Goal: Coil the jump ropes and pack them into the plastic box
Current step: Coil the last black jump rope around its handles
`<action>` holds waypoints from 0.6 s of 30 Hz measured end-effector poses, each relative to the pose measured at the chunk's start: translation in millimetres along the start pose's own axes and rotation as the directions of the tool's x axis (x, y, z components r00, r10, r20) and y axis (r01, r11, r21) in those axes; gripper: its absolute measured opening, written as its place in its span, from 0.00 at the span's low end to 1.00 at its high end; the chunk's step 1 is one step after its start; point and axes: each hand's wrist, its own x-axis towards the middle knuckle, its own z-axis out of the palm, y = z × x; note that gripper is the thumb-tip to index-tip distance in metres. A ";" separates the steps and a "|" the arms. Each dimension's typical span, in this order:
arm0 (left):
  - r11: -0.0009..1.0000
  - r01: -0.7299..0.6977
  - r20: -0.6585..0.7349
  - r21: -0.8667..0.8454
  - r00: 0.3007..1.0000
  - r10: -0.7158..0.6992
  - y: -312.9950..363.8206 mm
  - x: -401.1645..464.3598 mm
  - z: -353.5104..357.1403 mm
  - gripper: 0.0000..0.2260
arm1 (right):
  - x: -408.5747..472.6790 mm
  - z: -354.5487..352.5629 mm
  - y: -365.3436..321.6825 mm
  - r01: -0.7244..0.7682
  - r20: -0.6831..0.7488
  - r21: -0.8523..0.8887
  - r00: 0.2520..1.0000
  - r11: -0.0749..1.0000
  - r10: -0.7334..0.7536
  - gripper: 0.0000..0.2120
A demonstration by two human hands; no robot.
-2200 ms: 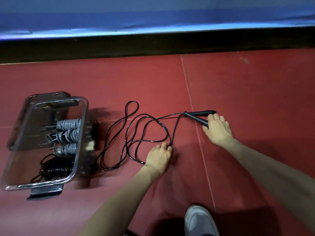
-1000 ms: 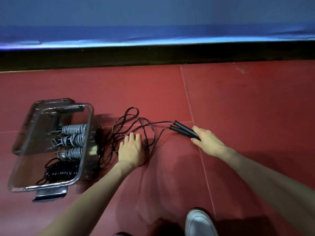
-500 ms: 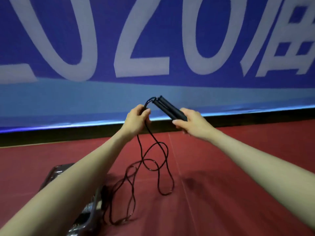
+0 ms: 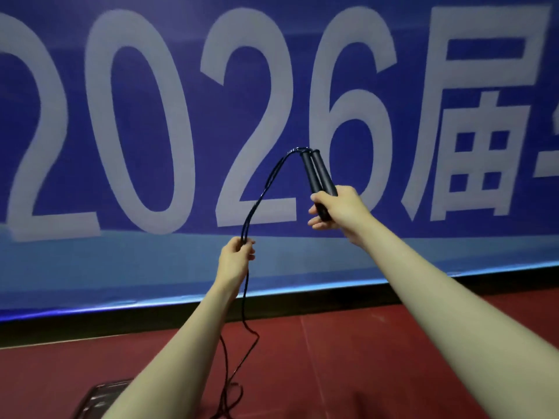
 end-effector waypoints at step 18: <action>0.959 -0.254 0.103 -0.125 0.958 0.267 29.6 -15.3 -4.2 0.14 | -26.4 25.1 70.0 -0.044 0.476 -0.151 0.872 0.988 0.111 0.05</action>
